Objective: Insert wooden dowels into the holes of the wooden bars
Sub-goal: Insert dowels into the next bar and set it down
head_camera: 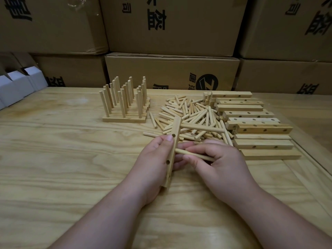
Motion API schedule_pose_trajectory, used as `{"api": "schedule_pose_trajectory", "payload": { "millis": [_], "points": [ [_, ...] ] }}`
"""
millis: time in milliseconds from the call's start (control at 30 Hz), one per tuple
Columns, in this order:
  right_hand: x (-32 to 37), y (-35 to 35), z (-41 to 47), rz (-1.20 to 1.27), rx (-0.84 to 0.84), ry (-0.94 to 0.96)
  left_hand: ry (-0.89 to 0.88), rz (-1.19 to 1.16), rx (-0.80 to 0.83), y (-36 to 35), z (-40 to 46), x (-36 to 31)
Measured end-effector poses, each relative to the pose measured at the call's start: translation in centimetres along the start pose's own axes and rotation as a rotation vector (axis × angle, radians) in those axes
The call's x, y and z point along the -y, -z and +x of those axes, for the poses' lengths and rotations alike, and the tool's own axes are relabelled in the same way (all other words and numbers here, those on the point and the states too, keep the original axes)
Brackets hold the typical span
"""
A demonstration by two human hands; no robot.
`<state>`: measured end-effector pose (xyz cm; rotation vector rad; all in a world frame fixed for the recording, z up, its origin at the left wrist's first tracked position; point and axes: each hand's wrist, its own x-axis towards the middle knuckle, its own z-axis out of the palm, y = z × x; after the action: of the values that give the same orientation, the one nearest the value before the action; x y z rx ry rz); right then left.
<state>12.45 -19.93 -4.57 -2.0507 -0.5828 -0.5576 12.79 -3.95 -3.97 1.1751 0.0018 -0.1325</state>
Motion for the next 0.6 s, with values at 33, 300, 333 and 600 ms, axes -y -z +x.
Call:
{"api": "schedule_pose_trajectory", "payload": {
  "millis": [33, 300, 333, 600],
  "points": [
    [0.09, -0.01, 0.0, -0.008, -0.001, 0.007, -0.002, 0.005, 0.003, 0.0, 0.01, 0.0],
    [0.08, 0.27, 0.07, -0.083, 0.031, 0.03, -0.019, 0.053, 0.032, 0.18, 0.19, 0.31],
    [0.04, 0.27, 0.07, -0.078, 0.037, 0.027, -0.024, 0.06, 0.03, 0.2, 0.19, 0.34],
    [0.12, -0.41, -0.14, 0.102, -0.109, -0.148, 0.012, -0.028, -0.011, 0.29, 0.57, 0.64]
  ]
}}
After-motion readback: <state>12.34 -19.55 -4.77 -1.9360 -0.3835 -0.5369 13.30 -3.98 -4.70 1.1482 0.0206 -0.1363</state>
